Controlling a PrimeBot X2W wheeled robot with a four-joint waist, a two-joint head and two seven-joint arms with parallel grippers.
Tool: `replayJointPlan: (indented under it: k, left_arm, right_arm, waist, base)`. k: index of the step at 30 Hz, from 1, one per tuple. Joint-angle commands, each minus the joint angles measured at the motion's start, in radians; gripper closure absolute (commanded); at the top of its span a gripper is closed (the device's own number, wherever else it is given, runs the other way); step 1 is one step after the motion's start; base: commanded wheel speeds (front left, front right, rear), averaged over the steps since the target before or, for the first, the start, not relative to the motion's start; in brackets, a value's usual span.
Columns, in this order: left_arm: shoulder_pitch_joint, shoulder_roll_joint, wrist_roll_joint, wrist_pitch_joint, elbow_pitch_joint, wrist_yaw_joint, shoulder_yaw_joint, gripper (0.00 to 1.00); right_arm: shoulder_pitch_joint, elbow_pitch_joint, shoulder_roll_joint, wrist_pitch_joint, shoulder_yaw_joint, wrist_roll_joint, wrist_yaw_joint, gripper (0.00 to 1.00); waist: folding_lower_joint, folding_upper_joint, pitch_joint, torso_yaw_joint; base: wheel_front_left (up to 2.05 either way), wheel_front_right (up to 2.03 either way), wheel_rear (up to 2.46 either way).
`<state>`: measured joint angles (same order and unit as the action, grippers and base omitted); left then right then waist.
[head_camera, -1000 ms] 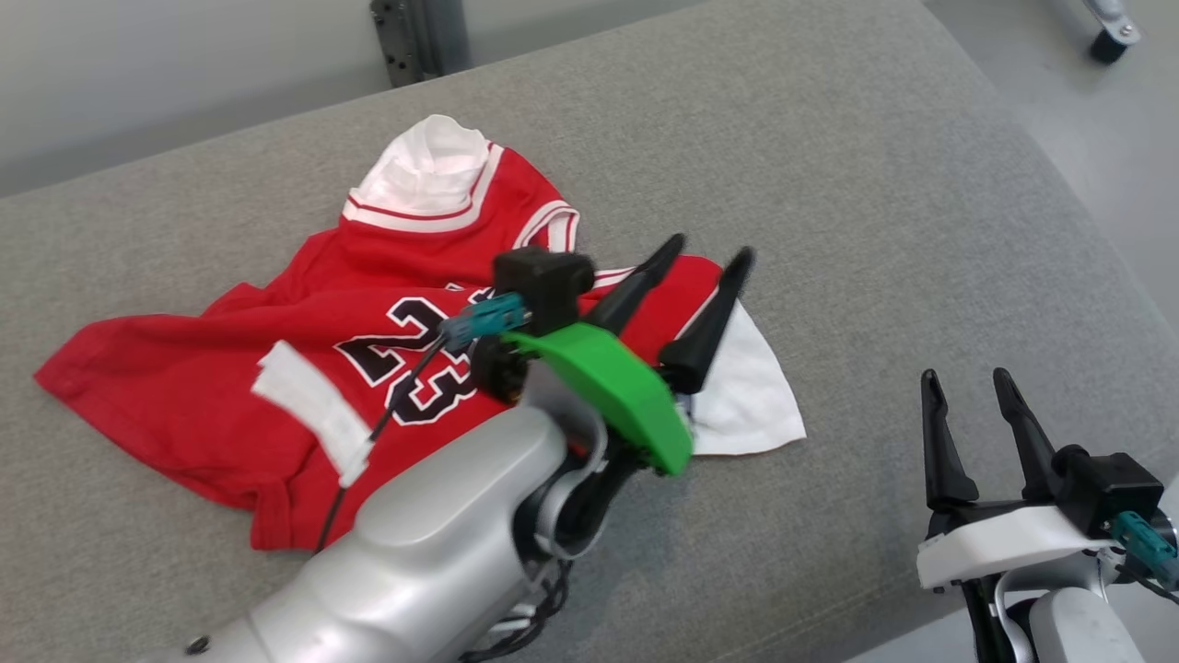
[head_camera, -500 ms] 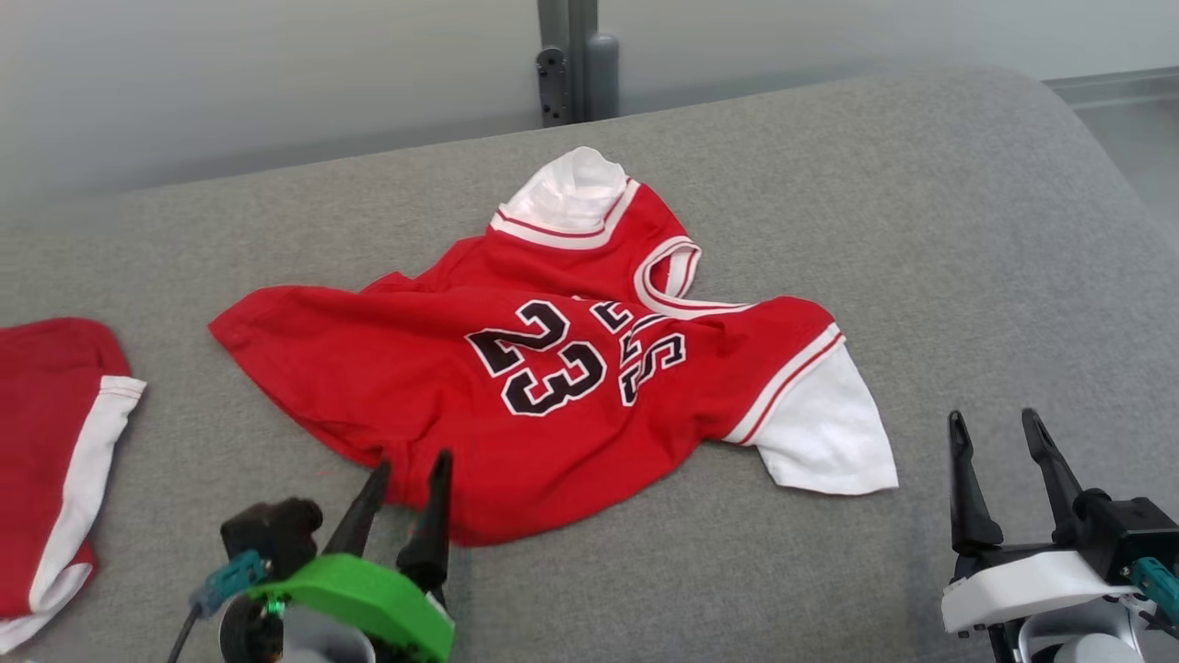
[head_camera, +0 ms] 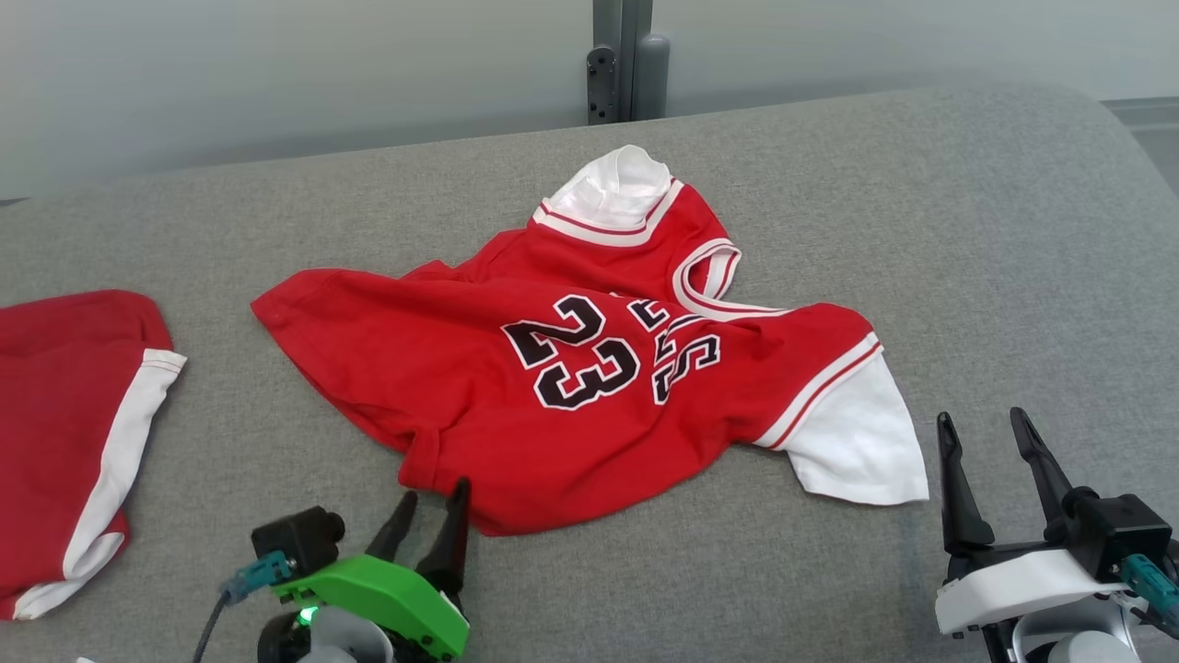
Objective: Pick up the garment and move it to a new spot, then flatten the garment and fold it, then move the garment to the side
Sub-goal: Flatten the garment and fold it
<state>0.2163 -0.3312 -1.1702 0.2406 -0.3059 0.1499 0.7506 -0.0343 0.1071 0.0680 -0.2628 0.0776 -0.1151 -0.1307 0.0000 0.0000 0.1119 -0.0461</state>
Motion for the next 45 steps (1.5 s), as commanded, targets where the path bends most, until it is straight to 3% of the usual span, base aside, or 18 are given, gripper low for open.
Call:
replayJointPlan:
  k: [1,6,9,11,12,17,21,29,33,38,45]
  left_arm:
    - [0.028,-0.01,0.012,0.008,-0.026,-0.003,-0.017,0.0]
    - [0.055,-0.018,0.026,0.015,-0.083,-0.023,-0.049,0.0]
    - [0.069,-0.028,0.035,-0.003,-0.108,-0.059,-0.031,0.0]
    - [0.074,-0.026,0.013,-0.029,-0.121,-0.091,-0.02,0.83]
    - [0.08,-0.027,0.01,-0.04,-0.123,-0.111,-0.016,1.0]
    - [0.096,-0.047,-0.001,-0.059,-0.092,-0.166,-0.02,1.0]
    - [0.076,-0.086,-0.012,-0.089,0.029,-0.149,-0.023,1.0]
    - [0.042,-0.19,-0.05,-0.19,0.444,-0.003,-0.06,1.0]
    - [0.07,-0.212,-0.065,-0.238,0.571,0.066,-0.081,1.0]
    - [0.153,-0.2,-0.088,-0.312,0.526,0.112,-0.091,1.0]
    - [0.333,-0.121,-0.091,-0.407,0.253,0.1,-0.058,1.0]
  right_arm:
    - [0.008,0.003,0.003,-0.003,-0.001,-0.001,0.0,0.0]
    - [0.009,0.007,0.001,-0.003,0.0,-0.006,0.0,0.0]
    - [0.011,0.01,-0.002,-0.003,0.001,-0.01,0.0,0.0]
    - [0.016,0.013,-0.003,-0.003,0.0,-0.011,0.0,0.0]
    - [0.019,0.014,-0.003,-0.003,0.0,-0.012,0.0,0.0]
    - [0.023,0.013,-0.007,-0.003,0.002,-0.017,0.0,0.0]
    - [0.009,0.012,-0.011,-0.003,0.011,-0.023,0.0,0.0]
    - [0.009,0.026,-0.015,-0.003,0.009,-0.035,0.0,0.0]
    - [0.027,0.033,-0.016,-0.003,-0.007,-0.048,0.0,0.0]
    - [0.047,0.04,-0.016,-0.003,-0.015,-0.056,0.0,0.0]
    - [0.075,0.054,-0.016,-0.003,-0.037,-0.063,0.0,0.0]
  waist:
    - [0.0,0.0,0.01,-0.01]
    - [0.0,0.0,0.022,-0.03]
    - [0.0,0.0,0.028,-0.037]
    - [0.0,0.0,0.031,-0.042]
    - [0.0,0.0,0.032,-0.044]
    - [0.0,0.0,0.037,-0.052]
    - [0.0,0.0,0.037,-0.049]
    - [0.0,0.0,0.035,-0.036]
    - [0.0,0.0,0.039,-0.049]
    - [0.0,0.0,0.054,-0.086]
    - [0.0,0.0,0.09,-0.18]
  base:
    - [0.0,0.0,0.0]
    - [0.0,0.0,0.0]
    - [0.0,0.0,0.0]
    - [0.0,0.0,0.0]
    - [0.0,0.0,0.0]
    - [0.0,0.0,0.0]
    - [0.0,0.0,0.0]
    - [0.0,0.0,0.0]
    - [0.0,0.0,0.0]
    - [0.0,0.0,0.0]
    - [0.0,0.0,0.0]
